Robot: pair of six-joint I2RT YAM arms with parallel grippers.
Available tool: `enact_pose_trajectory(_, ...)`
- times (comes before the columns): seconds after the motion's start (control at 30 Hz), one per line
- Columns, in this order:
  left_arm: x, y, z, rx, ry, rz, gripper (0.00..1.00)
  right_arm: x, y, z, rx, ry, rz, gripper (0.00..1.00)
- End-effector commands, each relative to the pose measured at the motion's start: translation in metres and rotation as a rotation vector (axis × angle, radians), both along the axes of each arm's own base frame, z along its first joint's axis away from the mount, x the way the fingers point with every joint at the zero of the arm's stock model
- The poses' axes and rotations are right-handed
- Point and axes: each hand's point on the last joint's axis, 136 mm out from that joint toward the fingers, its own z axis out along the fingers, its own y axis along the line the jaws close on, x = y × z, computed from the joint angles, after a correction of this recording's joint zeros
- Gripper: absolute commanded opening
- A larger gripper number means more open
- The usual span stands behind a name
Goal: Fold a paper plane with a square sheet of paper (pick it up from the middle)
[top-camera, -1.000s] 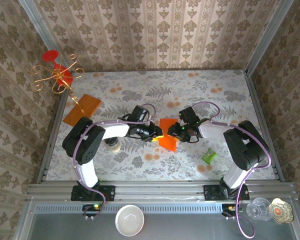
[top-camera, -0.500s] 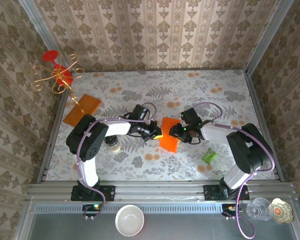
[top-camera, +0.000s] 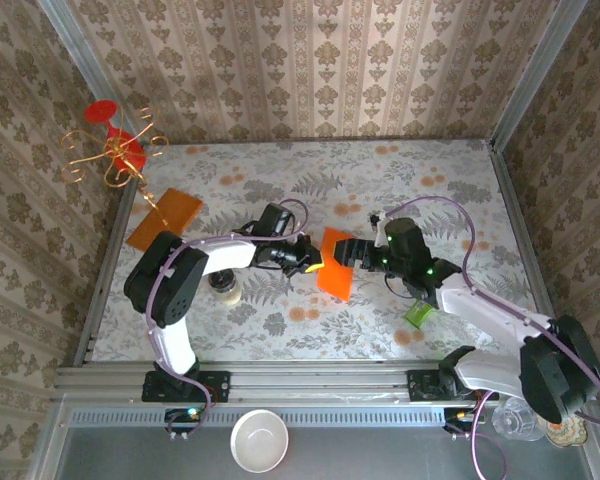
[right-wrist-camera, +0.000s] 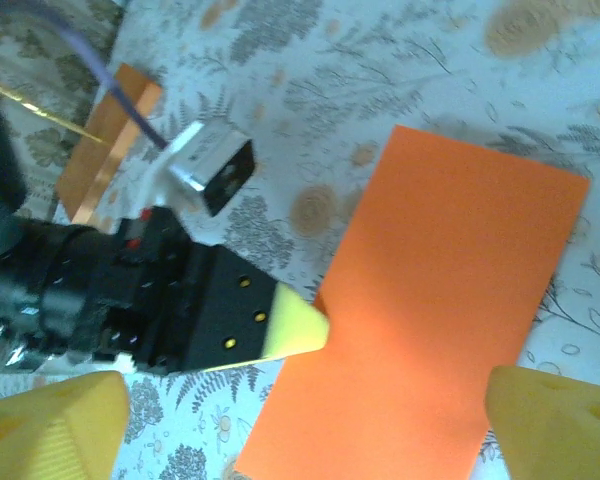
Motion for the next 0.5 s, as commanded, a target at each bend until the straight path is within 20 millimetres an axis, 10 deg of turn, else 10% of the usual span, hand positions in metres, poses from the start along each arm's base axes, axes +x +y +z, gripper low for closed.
enact_pose_trajectory(0.0,0.000,0.005,0.010,-0.018,0.007,0.007,0.00,-0.005,-0.008,0.004,-0.152,-0.130,0.020,0.98)
enact_pose_trajectory(0.47,0.005,0.015,0.019,-0.026,0.011,0.036,0.00,-0.037,0.038,-0.031,-0.402,-0.276,0.307,0.83)
